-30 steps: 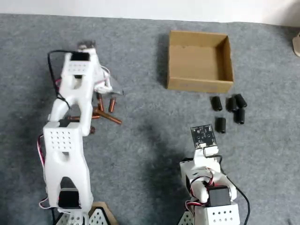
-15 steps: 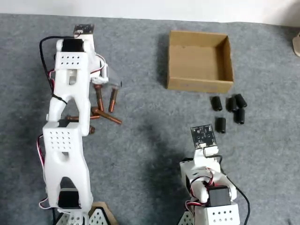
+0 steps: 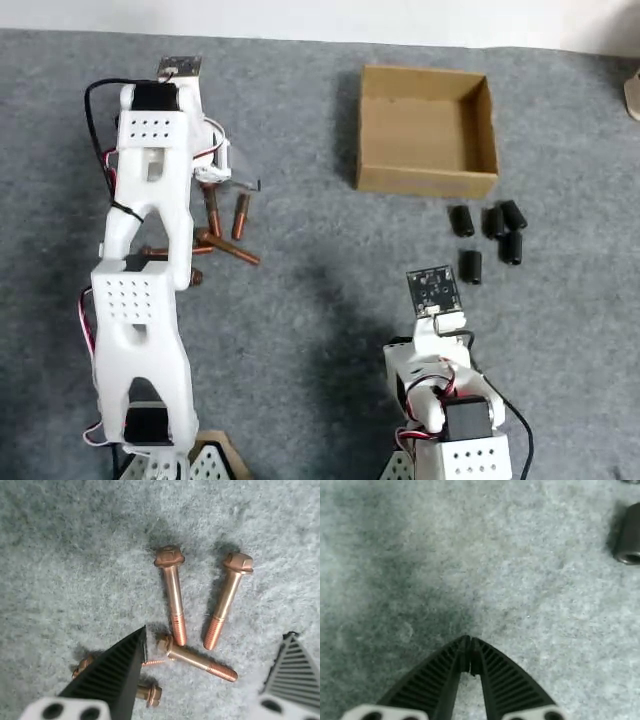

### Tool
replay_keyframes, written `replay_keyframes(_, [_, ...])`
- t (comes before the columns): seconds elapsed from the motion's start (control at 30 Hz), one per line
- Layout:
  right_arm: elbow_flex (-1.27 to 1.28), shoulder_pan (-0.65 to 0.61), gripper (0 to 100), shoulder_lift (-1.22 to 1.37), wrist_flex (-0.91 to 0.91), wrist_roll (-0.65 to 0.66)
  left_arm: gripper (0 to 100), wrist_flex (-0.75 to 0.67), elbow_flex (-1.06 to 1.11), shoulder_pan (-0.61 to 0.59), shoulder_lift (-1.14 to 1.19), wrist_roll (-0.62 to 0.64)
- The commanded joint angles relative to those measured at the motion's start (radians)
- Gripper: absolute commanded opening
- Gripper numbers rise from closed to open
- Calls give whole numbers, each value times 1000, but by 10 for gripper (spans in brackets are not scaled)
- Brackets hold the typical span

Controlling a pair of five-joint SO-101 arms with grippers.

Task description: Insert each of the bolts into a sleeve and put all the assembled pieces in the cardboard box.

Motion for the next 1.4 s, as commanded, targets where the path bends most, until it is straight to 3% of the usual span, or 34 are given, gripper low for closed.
replay_keyframes(0.0, [151, 12, 6, -10, 2, 5, 379, -61, -25, 1, 27, 66])
replay_keyframes(0.13, [151, 12, 6, -10, 2, 5, 348, -92, -25, -5, 71, 48])
replay_keyframes(0.33, [151, 12, 6, -10, 2, 5, 171, -193, -25, -18, 79, 15])
replay_keyframes(0.83, [151, 12, 6, -10, 2, 5, 162, -256, -27, -31, 183, 25])
replay_keyframes(1.1, [151, 12, 6, -10, 2, 5, 161, -311, -21, -30, 217, 100])
replay_keyframes(1.37, [151, 13, 6, -10, 2, 5, 160, -351, -25, 28, 303, 100])
